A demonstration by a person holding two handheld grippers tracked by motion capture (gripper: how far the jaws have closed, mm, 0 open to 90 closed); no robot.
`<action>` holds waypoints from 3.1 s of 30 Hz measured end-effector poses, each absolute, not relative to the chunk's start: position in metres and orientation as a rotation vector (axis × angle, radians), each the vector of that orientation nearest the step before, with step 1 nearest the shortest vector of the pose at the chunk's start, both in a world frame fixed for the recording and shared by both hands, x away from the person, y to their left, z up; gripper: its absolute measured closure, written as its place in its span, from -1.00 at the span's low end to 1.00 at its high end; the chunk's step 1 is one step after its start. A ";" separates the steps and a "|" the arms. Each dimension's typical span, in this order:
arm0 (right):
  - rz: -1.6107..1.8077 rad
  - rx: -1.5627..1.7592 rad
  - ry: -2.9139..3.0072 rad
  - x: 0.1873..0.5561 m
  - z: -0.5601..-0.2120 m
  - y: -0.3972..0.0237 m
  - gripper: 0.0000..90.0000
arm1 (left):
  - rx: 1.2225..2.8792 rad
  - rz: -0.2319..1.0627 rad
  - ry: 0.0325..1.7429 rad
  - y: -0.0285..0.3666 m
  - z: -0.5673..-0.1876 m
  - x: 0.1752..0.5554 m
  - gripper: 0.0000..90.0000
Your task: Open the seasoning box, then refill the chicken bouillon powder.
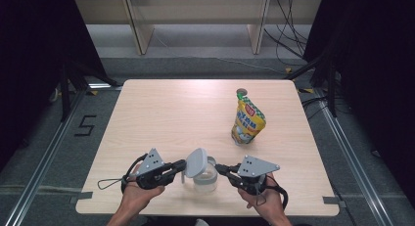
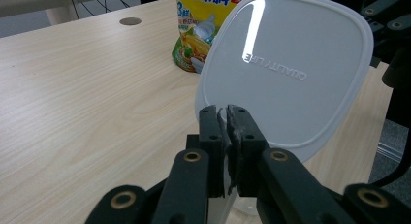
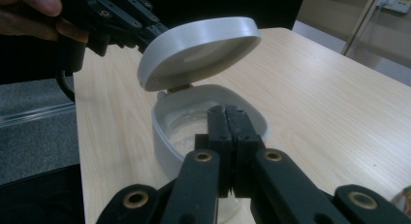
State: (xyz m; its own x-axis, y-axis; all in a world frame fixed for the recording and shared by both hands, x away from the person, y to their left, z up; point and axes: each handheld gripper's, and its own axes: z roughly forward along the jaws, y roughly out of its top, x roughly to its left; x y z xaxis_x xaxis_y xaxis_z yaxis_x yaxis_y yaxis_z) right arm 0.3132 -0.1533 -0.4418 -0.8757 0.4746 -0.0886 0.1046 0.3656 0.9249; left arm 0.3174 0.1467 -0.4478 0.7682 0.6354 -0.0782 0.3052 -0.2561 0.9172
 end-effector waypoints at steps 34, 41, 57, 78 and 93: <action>1.538 0.366 2.319 0.314 -0.418 -0.110 1.00 | 1.887 0.381 0.793 0.188 -0.476 0.299 0.17; 1.536 0.322 2.332 0.312 -0.414 -0.098 0.94 | 1.971 0.364 0.755 0.181 -0.491 0.298 -0.21; 1.529 0.674 2.145 0.328 -0.440 -0.176 0.09 | 1.950 0.342 0.832 0.176 -0.496 0.290 -0.48; 1.411 1.032 1.969 0.355 -0.471 -0.235 -0.42 | 1.937 0.345 0.819 0.175 -0.495 0.288 -0.63; 1.386 1.127 1.968 0.391 -0.491 -0.240 -0.66 | 1.940 0.358 0.829 0.173 -0.497 0.288 -0.66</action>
State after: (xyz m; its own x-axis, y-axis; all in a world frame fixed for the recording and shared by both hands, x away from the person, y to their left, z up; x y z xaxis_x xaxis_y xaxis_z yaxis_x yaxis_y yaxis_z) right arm 0.3910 -0.2397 -0.4909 -0.5463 0.8344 0.0724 0.3494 0.1485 0.9251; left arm 0.2882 0.1729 -0.4967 0.7261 0.6814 -0.0926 0.3994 -0.3082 0.8634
